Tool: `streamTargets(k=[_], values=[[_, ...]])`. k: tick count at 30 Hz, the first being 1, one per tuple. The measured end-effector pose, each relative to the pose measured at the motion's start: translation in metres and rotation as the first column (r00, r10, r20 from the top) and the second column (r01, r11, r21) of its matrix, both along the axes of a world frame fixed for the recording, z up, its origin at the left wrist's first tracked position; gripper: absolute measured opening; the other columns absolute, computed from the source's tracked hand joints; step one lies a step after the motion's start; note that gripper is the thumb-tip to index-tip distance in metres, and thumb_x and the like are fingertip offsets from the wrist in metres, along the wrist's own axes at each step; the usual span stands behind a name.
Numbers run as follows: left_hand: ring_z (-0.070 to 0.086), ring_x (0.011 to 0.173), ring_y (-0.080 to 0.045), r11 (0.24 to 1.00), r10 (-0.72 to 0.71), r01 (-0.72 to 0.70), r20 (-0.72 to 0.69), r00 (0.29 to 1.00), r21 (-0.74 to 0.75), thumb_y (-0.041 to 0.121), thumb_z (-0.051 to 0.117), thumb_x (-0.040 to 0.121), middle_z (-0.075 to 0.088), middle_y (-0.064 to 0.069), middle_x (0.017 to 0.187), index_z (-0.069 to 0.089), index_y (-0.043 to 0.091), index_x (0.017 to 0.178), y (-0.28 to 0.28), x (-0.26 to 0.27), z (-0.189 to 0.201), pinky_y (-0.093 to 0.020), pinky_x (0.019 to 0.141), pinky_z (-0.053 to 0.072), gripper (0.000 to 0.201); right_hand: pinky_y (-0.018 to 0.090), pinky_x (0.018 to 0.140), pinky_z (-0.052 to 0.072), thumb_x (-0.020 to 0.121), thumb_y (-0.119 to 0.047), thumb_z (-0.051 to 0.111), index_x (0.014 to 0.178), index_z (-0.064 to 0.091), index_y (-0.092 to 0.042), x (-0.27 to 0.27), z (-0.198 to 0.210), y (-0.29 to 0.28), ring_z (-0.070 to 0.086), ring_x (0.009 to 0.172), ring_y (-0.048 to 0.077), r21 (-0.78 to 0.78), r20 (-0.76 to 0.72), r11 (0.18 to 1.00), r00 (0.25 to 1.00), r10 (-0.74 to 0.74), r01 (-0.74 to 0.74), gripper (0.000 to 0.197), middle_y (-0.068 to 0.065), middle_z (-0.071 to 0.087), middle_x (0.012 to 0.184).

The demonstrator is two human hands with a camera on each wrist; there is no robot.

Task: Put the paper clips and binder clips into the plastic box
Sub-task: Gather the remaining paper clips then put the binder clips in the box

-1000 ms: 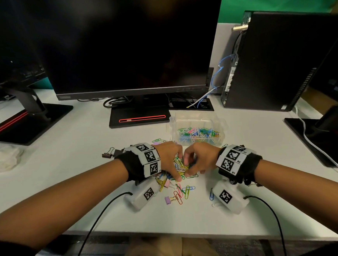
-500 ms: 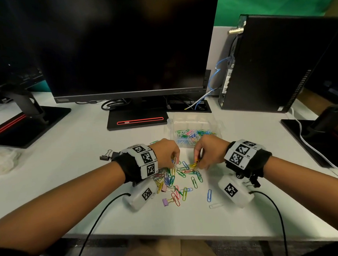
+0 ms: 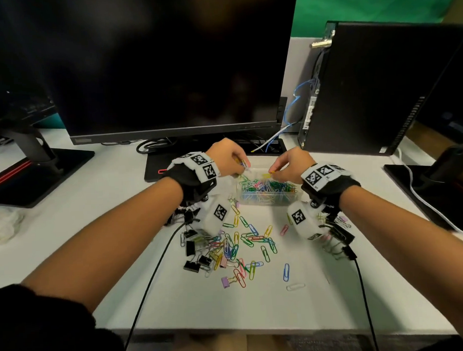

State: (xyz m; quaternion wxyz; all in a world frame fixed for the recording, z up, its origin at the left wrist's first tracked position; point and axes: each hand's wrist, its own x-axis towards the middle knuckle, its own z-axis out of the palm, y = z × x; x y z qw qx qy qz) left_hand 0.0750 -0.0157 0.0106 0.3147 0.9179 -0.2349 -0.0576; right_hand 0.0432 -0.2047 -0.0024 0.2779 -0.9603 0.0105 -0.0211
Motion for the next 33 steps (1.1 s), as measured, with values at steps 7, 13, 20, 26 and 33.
streamTargets(k=[7, 13, 20, 26, 33], values=[[0.060, 0.059, -0.008, 0.997, 0.047, -0.048, -0.003, 0.999, -0.056, 0.005, 0.067, 0.081, 0.065, -0.002, 0.081, 0.073, 0.011, 0.095, -0.024, 0.013, -0.006, -0.006, 0.049, 0.049, 0.017, 0.025, 0.072, 0.045, 0.083, -0.021, 0.063, 0.087, 0.072, -0.011, -0.011, -0.017, 0.002, 0.056, 0.075, 0.014, -0.250, -0.078, 0.944, 0.977, 0.200, -0.213, 0.014, 0.005, 0.072, 0.091], [0.061, 0.083, -0.018, 1.000, 0.002, 0.002, -0.150, 0.989, 0.025, -0.004, 0.051, 0.085, 0.068, -0.012, 0.102, 0.066, 0.012, 0.109, -0.036, 0.008, -0.019, -0.026, 0.074, 0.056, 0.032, 0.020, 0.075, 0.043, 0.084, -0.015, 0.062, 0.092, 0.074, -0.013, -0.024, -0.015, -0.003, 0.061, 0.082, 0.015, -0.254, -0.096, 0.912, 0.947, 0.308, -0.322, 0.014, 0.004, 0.073, 0.096], [0.060, 0.084, -0.019, 0.999, 0.000, -0.004, -0.109, 0.994, -0.035, -0.008, 0.042, 0.087, 0.065, -0.010, 0.093, 0.067, 0.005, 0.103, -0.004, 0.004, -0.007, -0.023, 0.066, 0.051, 0.032, 0.021, 0.072, 0.037, 0.083, -0.017, 0.063, 0.098, 0.070, -0.018, -0.034, -0.013, 0.001, 0.046, 0.073, 0.009, -0.314, 0.009, 0.898, 0.944, 0.329, -0.310, 0.017, 0.003, 0.066, 0.099], [0.061, 0.090, -0.008, 0.935, -0.080, 0.106, -0.088, 0.993, 0.339, 0.004, 0.058, 0.086, 0.066, 0.003, 0.099, 0.067, 0.016, 0.099, 0.051, -0.009, -0.016, -0.011, 0.072, 0.045, 0.020, 0.017, 0.074, 0.036, 0.084, -0.013, 0.059, 0.101, 0.070, -0.015, -0.045, -0.016, 0.037, 0.050, 0.075, 0.005, -0.284, -0.054, 0.834, 0.877, 0.478, -0.473, 0.021, 0.002, 0.069, 0.104], [0.051, 0.078, -0.005, 0.866, -0.047, 0.060, -0.038, 0.998, 0.497, 0.021, 0.062, 0.085, 0.065, 0.003, 0.106, 0.066, 0.020, 0.109, 0.069, -0.027, -0.036, -0.006, 0.058, 0.032, 0.024, 0.033, 0.095, 0.045, 0.087, -0.006, 0.050, 0.120, 0.061, -0.014, -0.038, -0.030, 0.081, 0.054, 0.114, 0.027, -0.351, -0.159, 0.797, 0.870, 0.468, -0.492, 0.036, 0.009, 0.059, 0.123]])
